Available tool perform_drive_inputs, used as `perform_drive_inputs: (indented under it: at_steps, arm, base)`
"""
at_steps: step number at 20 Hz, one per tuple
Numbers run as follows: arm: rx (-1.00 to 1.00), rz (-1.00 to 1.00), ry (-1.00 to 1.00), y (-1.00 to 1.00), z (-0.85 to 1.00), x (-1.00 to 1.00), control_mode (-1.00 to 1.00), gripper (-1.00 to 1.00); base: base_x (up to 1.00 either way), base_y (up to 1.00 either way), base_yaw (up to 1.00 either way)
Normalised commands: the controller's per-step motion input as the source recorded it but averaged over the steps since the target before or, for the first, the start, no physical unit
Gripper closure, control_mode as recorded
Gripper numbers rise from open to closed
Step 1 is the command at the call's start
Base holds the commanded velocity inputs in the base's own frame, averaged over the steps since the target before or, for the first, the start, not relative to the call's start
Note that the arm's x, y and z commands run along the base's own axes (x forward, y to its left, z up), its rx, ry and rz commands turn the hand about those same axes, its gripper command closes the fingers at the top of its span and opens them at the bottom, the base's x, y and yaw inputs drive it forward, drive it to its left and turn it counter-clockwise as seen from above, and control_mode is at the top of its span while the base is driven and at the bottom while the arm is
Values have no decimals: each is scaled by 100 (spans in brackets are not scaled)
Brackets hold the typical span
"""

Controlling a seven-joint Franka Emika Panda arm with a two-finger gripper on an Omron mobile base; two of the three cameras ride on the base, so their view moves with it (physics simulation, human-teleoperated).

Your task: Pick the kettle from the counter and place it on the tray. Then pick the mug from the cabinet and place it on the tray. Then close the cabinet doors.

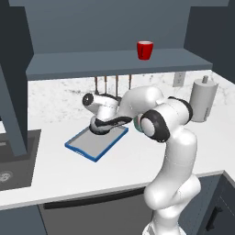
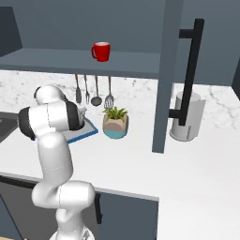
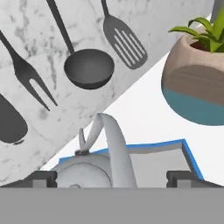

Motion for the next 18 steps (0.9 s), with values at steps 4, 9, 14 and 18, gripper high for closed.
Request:
perform_drive_inputs:
  at_steps: [4, 9, 14, 18]
  arm:
    - [0, 11, 0, 0, 19, -49, -100, -100]
    - [2, 13, 0, 0, 43, -41, -100, -100]
    - [0, 21, -2, -1, 49, -48, -100, -100]
    - [0, 32, -2, -11, 38, -66, -100, -100]
  base:
    - [0, 0, 0]
    - [0, 0, 0]
    - [0, 0, 0]
    - [0, 0, 0]
